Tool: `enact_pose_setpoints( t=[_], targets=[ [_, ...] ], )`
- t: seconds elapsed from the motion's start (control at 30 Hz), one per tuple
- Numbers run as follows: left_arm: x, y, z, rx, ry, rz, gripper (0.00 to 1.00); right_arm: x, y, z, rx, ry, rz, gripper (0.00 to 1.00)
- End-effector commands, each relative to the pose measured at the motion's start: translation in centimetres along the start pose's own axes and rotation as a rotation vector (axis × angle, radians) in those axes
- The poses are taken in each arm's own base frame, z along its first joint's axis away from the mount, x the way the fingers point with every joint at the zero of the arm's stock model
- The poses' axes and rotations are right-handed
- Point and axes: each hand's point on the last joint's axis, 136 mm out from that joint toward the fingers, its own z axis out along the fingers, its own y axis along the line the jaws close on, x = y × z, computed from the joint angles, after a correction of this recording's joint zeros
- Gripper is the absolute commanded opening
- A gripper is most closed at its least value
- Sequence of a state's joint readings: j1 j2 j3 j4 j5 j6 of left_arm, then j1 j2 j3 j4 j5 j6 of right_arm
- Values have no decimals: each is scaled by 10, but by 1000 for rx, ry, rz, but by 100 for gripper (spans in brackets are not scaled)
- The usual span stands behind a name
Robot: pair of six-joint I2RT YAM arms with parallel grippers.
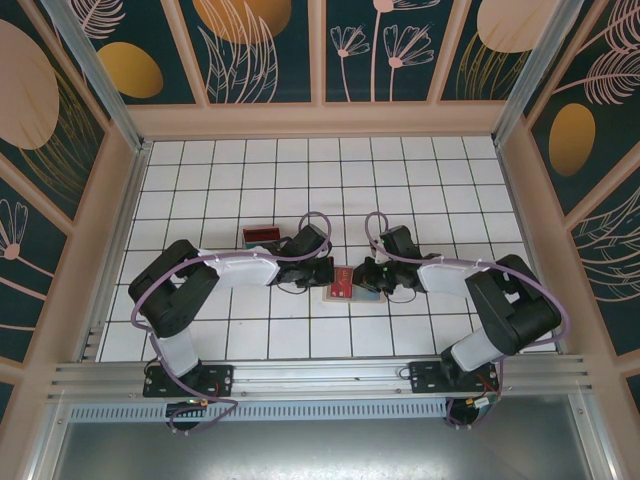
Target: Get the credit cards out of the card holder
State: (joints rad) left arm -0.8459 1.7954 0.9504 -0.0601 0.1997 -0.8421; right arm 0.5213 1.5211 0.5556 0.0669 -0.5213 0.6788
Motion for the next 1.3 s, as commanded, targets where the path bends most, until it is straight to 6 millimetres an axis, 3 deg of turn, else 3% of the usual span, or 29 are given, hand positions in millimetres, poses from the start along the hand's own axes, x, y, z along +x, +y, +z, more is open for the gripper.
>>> enact_pose_setpoints(
  t=[0.0,0.33,0.47,0.63,1.03,1.27],
  targets=[
    [17,18,10,-54,58,-20,2,-2,15,5,-40,13,-43,11],
    [19,18,11,-49,66,-21,1,-1,20,4,-63,17,-46,6],
    [20,16,12,-44,67,-21,1,-1,24,3,-81,19,-47,15],
    [20,17,12,-46,67,-23,0,-1,23,2,-77,18,-44,0],
    [22,27,10,-97,59,-32,0,-8,1,-19,-20,-45,-10,0],
    [21,25,10,-83,59,-36,0,-7,11,-23,-61,-46,-30,0]
  ],
)
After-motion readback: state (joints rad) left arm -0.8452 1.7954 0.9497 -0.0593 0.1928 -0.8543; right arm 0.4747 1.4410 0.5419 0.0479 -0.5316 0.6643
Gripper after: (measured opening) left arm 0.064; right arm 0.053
